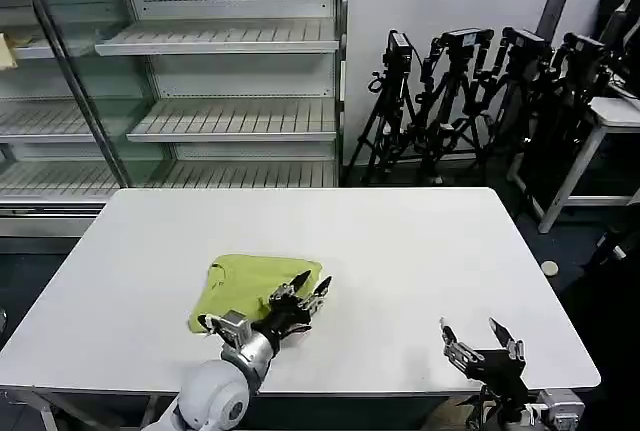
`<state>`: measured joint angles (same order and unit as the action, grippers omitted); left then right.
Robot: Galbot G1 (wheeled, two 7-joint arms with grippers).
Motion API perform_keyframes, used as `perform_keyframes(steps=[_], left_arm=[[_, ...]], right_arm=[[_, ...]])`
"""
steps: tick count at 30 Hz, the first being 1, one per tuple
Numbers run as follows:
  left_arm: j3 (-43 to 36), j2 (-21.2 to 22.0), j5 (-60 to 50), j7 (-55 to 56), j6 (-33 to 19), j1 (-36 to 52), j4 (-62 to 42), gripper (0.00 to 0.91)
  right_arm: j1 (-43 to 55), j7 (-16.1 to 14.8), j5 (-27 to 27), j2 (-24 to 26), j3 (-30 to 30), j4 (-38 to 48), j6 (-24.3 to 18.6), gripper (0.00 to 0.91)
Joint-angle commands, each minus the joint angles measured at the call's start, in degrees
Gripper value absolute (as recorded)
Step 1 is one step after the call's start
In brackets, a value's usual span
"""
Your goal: Fold and organize the clothes.
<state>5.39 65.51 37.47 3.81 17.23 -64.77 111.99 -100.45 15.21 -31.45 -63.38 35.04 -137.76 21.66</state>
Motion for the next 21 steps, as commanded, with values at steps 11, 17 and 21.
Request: perform_keyframes(steps=[11,17,21], left_arm=[[36.8,-5.0,-5.2,2.2,-8.7,-26.3,15.8,0.907],[40.3,-3.5,-8.6,2.7,-10.4,-30.1,17.1,0.907],[40.4,-2.7,-8.8,2.8,-10.3,-30.9,18.4,0.907]], right_arm=[[6.8,-1.1,13.4,0.1,-7.7,1.2,-6.6,0.907],[8.5,1.0,13.4,-0.2,-8.9,2.2,-7.6,0.907],[8.5,1.0,13.0,-0.1,-9.0,2.3,-7.6,0.907]])
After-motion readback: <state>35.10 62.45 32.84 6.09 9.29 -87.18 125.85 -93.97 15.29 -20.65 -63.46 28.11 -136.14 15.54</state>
